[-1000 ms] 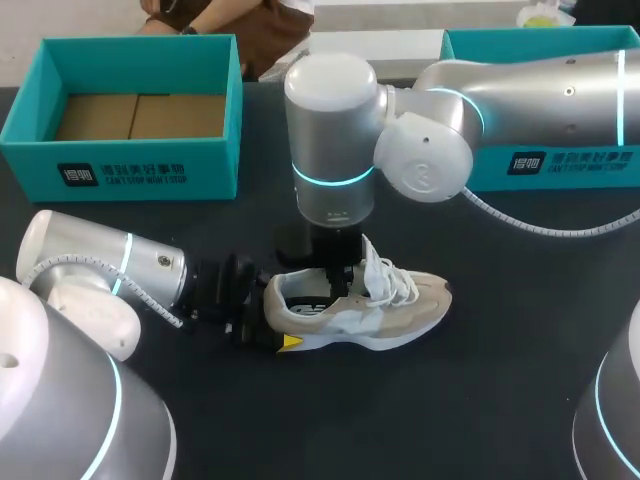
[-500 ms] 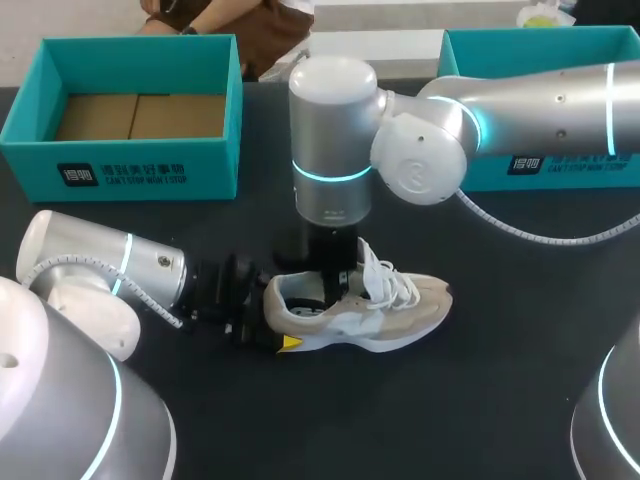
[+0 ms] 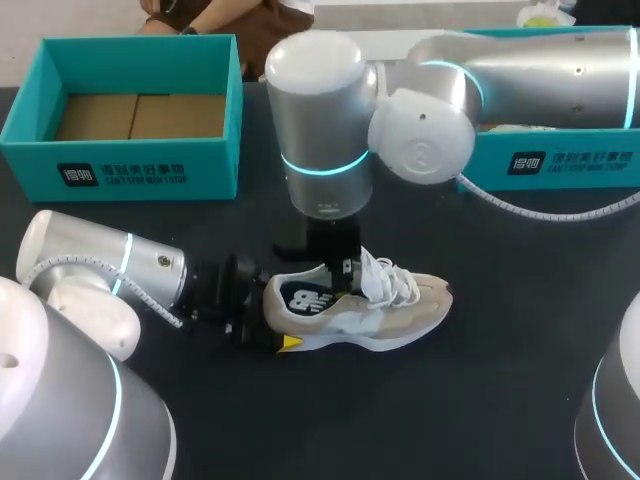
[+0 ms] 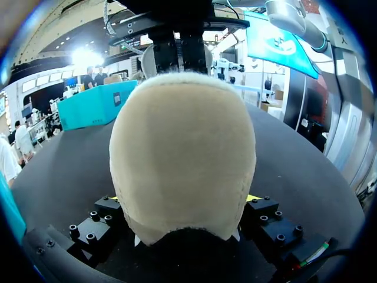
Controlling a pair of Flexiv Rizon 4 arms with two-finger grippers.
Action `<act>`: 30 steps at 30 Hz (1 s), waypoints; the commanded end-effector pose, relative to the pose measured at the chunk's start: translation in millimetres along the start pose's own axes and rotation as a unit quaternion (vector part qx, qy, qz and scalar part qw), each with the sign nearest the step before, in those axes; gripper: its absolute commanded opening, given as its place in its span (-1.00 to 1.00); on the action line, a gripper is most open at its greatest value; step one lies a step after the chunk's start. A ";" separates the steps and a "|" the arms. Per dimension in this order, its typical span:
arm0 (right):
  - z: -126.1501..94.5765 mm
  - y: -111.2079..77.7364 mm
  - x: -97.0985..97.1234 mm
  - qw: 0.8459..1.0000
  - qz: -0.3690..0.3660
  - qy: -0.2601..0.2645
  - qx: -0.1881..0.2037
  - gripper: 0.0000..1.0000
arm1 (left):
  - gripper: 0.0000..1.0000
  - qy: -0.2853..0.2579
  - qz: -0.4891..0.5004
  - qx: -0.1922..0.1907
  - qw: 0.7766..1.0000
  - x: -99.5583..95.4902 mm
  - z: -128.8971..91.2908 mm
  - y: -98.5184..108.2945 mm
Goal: Take the shoe out of the shoebox, open the shoe tongue, remove and reinsert the insole, then place the shoe into the shoebox
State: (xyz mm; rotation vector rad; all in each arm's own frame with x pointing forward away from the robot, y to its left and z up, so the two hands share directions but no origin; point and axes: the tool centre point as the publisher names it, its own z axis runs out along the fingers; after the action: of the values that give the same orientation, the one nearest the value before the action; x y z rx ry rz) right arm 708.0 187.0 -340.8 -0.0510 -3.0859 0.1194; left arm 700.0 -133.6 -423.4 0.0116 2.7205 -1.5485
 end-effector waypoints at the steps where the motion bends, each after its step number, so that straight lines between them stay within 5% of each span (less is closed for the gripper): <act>1: -28.6 -12.0 -5.4 1.000 -0.004 -0.024 -0.011 -1.00 | -1.00 0.000 0.000 -0.001 1.000 -0.6 0.3 1.1; 12: -47.8 -4.9 -27.1 0.998 -0.036 -0.044 -0.031 -1.00 | -1.00 0.000 0.000 -0.001 1.000 -0.6 0.3 1.1; 27: -59.7 43.5 -37.2 0.987 -0.117 -0.015 -0.107 -1.00 | -1.00 0.000 0.000 -0.001 1.000 -0.6 0.3 1.1; 28: -60.2 44.0 -36.9 0.987 -0.116 -0.009 -0.114 -0.90 | -1.00 0.000 0.000 -0.001 1.000 -0.6 0.3 1.1; 29: -60.0 44.5 -36.3 0.986 -0.117 0.005 -0.120 -0.21 | -1.00 0.000 0.000 -0.001 1.000 -0.6 0.3 1.1; 30: -59.8 44.8 -36.1 0.985 -0.115 0.011 -0.125 0.69 | -1.00 0.000 0.000 -0.001 1.000 -0.6 0.3 1.1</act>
State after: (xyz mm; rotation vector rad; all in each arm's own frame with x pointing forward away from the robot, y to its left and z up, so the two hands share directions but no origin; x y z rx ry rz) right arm 741.4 235.5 -282.9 0.2918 -3.0678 -0.2525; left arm 701.4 -133.2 -423.5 0.0107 2.7198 -1.5487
